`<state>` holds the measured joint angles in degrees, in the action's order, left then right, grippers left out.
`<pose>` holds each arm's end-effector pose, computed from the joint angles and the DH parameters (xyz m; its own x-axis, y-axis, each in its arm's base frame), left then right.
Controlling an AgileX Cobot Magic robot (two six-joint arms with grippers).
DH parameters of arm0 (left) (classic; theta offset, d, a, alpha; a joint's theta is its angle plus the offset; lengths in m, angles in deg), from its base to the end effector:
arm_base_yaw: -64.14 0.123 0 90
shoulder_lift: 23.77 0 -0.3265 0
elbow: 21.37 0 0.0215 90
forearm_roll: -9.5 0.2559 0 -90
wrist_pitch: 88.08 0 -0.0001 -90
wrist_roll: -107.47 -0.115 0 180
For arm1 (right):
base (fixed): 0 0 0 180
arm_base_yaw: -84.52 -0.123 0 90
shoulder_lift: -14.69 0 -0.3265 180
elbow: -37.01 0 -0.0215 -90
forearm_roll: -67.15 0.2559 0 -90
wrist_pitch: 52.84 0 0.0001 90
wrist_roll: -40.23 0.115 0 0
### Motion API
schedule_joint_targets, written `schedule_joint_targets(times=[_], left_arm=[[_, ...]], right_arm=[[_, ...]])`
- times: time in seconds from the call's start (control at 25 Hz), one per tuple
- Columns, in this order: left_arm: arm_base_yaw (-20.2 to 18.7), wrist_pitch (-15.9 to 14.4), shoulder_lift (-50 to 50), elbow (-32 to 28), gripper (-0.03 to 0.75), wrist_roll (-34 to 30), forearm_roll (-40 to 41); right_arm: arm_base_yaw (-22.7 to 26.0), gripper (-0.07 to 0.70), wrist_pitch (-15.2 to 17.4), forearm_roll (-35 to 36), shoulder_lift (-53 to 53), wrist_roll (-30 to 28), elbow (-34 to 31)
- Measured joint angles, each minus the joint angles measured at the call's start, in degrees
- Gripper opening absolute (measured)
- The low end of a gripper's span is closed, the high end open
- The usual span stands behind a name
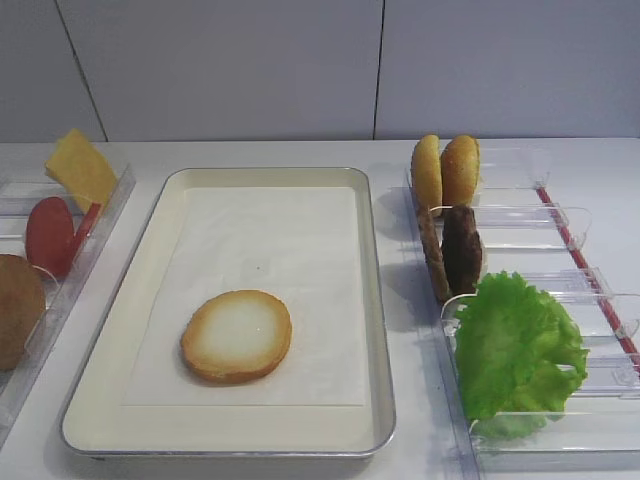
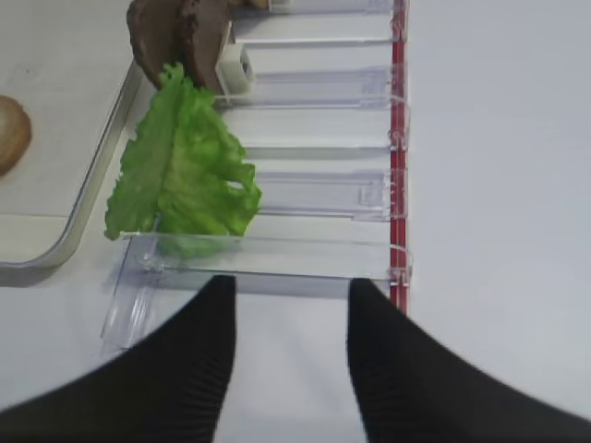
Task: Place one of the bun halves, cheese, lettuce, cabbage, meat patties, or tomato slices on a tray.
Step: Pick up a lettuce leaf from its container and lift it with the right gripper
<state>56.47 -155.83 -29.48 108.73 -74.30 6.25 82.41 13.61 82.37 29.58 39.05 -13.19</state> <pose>-0.0305 -0.0020 0.2546 -0.5428 0.0826 -0.8358 0.1818 0.9831 -0.0210 -0.0091 0.0274 0.2612 -0.6693 0.0604 -0.7405 -0.1598 0.9616 0.2229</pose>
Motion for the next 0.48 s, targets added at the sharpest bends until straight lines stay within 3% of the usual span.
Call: schedule_joint_targets(times=[0.16, 0.48], left_arm=[[0.0, 0.0, 0.0, 0.0, 0.288, 0.0, 0.0], [0.0, 0.0, 0.0, 0.0, 0.288, 0.0, 0.0]], right_arm=[[0.0, 0.603, 0.13, 5.79, 8.2, 0.09, 1.64], [0.0, 0.655, -4.79, 20.96, 23.85, -3.92, 2.55]])
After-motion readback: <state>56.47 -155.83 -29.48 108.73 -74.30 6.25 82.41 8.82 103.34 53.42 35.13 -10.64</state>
